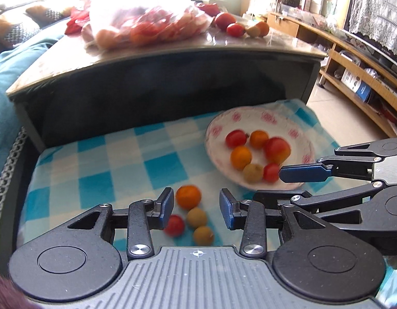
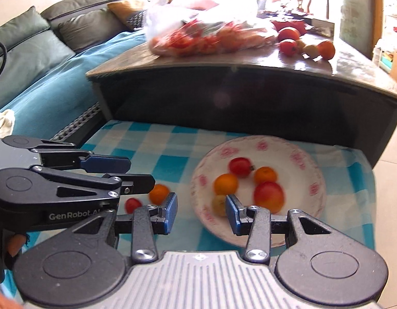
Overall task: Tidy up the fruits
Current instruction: 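Grasp a longan with the right tool while the left grasps a cherry tomato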
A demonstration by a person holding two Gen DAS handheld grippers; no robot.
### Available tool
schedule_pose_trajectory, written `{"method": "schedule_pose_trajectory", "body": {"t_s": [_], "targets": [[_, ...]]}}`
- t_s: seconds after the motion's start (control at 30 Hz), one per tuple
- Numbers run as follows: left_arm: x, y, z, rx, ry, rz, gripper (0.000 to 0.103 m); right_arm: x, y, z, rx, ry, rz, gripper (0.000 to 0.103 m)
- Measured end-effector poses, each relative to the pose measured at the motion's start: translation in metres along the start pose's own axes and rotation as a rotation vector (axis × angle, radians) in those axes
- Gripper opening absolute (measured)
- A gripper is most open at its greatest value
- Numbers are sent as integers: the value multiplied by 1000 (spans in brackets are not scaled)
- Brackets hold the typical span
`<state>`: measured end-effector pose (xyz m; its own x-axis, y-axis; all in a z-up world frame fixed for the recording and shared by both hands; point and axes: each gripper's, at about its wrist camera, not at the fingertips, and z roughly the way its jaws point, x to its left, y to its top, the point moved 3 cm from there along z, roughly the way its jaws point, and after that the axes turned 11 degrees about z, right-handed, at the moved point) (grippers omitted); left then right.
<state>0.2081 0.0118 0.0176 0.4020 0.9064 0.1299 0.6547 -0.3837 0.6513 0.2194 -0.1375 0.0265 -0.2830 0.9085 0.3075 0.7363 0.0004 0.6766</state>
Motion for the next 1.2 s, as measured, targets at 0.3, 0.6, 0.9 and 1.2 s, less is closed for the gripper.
{"method": "schedule_pose_trajectory", "body": {"t_s": [0.3,0.6,0.9,1.2], "targets": [[21,-25,3,33,-4,-42,51,36,-34,26,93,20,-89,44],[35,-34,4,38,-15,-67,52,54,-46,56,142,43,-117,44],[39,-38,19,57,-20,-51,53,64,-45,86,170,21,-150,32],[15,-44,48,88,-45,98,53,42,-50,62,175,5,-159,27]]}}
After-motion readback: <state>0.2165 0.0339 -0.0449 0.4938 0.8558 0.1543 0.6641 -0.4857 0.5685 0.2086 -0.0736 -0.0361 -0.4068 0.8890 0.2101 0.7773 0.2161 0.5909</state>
